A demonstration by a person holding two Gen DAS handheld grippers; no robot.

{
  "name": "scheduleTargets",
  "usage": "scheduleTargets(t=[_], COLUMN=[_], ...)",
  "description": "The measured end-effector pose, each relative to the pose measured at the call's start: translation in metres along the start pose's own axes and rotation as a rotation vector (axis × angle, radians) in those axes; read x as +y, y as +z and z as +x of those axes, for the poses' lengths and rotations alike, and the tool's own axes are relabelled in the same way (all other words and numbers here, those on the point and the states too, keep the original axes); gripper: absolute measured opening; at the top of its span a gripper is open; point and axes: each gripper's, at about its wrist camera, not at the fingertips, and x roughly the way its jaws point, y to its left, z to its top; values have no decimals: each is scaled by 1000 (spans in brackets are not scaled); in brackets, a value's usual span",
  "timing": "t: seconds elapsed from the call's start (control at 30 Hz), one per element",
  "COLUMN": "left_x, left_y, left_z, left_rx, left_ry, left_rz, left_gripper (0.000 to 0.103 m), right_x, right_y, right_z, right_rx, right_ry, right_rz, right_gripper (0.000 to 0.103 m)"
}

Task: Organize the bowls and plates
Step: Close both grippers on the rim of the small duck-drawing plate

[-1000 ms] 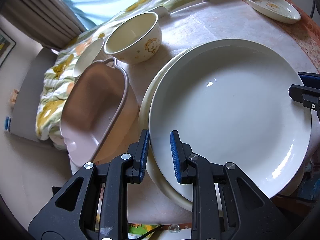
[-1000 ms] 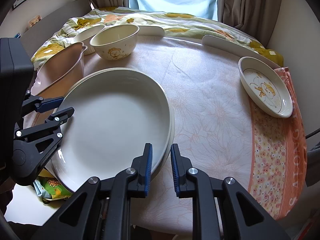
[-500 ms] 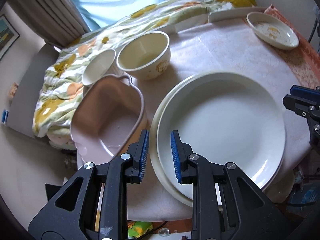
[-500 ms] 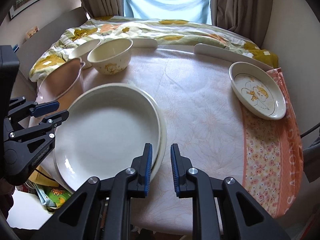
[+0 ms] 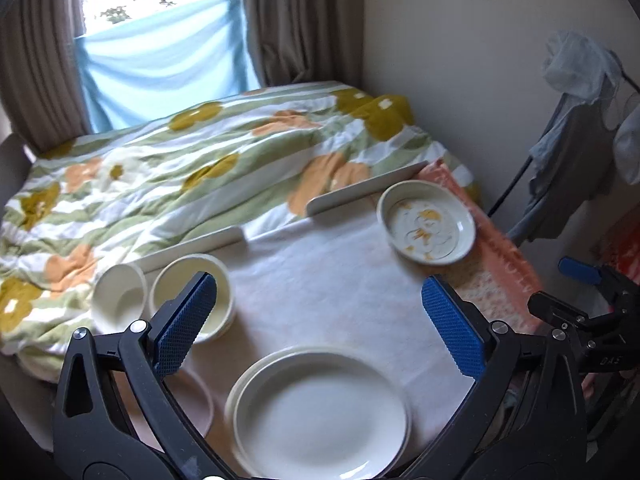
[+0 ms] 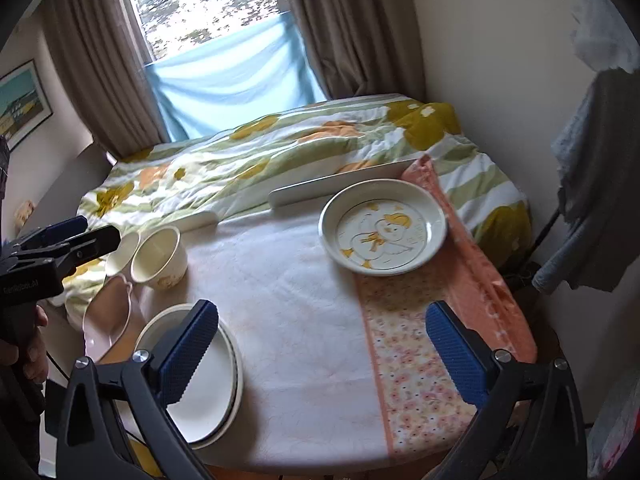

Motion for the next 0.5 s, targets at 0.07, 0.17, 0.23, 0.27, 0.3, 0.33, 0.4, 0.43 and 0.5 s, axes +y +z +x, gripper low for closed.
scheduleTargets(t=[0.07, 0.17, 0.23, 0.27, 0.3, 0.33, 0.4, 0.43, 0.5], left_x=[-8, -23, -29, -33, -38, -41, -47, -50, -55], left_y=[23, 50, 62, 67, 71, 73, 76, 77, 78], left_z=[16, 43, 67, 80, 95, 107, 138, 155, 189], left_rx=[9, 46, 83, 105, 125, 139, 183, 208, 256], left_ry=[-67, -138, -185, -200, -212, -218, -222, -233, -247], left_rz=[15, 32, 23, 25, 35, 44, 57, 55, 52], left_gripper=[102, 102, 102, 100, 97, 94, 84, 83, 74], right_x=[-17, -38, -49, -56, -63, -71, -85, -92, -104], right_y=[10, 22, 27, 29, 29, 29, 28, 27, 27], right_z=[-9, -19, -12, -3, 6, 18, 42, 54, 77], right_rx=[10, -21, -14, -1, 10, 26, 44, 50, 67], right_ry=[-6, -32, -60, -45, -30, -18, -16, -3, 21], right_rz=[53, 134, 175, 202, 233, 266, 317, 345, 390], right_gripper=[103, 103, 103, 103, 103, 103, 102, 98, 84])
